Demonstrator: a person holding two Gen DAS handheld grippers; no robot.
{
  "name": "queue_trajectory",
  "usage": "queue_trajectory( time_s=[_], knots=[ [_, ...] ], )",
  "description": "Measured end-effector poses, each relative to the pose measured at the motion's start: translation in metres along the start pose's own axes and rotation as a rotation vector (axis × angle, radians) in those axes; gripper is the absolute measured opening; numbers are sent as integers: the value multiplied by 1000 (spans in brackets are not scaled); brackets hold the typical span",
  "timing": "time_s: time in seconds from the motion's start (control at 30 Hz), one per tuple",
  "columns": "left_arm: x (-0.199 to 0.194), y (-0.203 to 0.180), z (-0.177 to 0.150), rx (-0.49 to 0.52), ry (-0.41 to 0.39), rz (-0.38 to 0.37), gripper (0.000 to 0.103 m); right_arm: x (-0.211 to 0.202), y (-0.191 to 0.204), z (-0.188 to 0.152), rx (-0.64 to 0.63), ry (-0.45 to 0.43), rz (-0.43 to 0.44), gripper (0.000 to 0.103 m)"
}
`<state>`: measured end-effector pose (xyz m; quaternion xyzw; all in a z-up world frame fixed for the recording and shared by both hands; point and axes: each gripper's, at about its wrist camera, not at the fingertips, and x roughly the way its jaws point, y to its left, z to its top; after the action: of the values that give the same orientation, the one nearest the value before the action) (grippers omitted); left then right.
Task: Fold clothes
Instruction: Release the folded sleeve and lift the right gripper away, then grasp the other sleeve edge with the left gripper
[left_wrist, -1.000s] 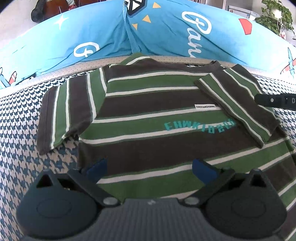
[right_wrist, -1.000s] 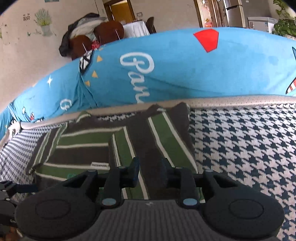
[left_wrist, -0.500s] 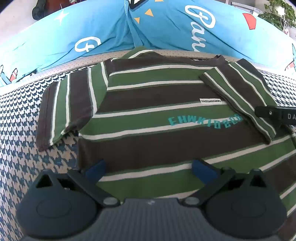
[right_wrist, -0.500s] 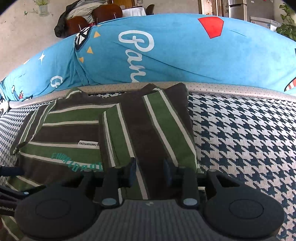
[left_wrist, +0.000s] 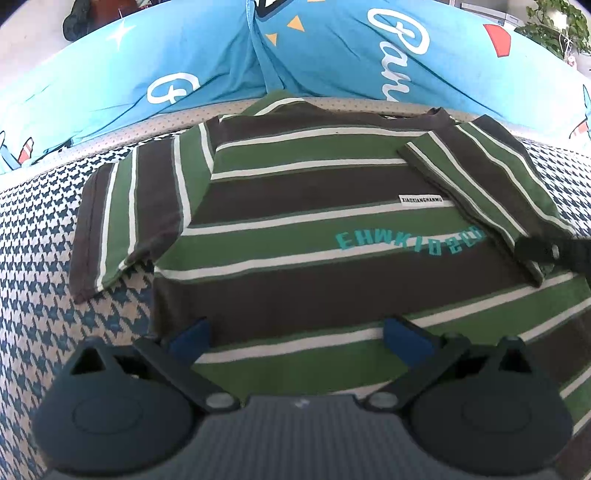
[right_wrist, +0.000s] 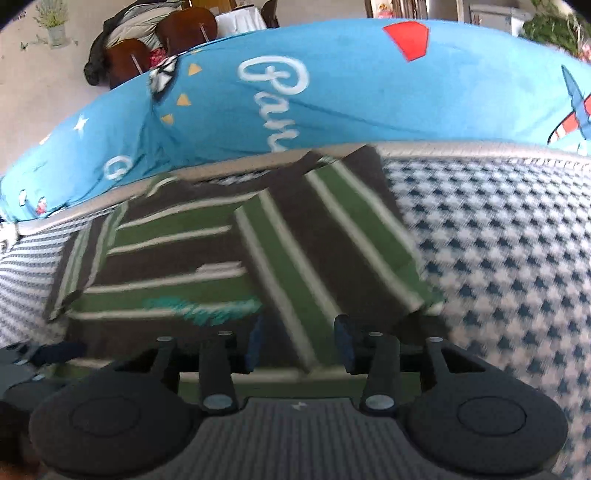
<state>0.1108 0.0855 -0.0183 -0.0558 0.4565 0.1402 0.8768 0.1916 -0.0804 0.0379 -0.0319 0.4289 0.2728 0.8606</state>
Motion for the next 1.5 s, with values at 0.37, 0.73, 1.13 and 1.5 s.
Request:
queue_trajectory(
  time_s=[0.37, 0.73, 1.13, 1.5],
  knots=[
    [0, 0, -4, -2, -26, 5, 103, -1, 11, -27, 14, 66, -64, 70],
    [-16, 17, -4, -45, -79, 32, 95, 9, 23, -29, -51, 84, -44, 98],
    [-16, 122, 14, -316, -109, 86, 82, 12, 32, -34, -117, 92, -65, 102],
    [8, 179, 29, -462, -99, 35, 66, 16, 39, -35, -147, 100, -80, 103]
  ],
)
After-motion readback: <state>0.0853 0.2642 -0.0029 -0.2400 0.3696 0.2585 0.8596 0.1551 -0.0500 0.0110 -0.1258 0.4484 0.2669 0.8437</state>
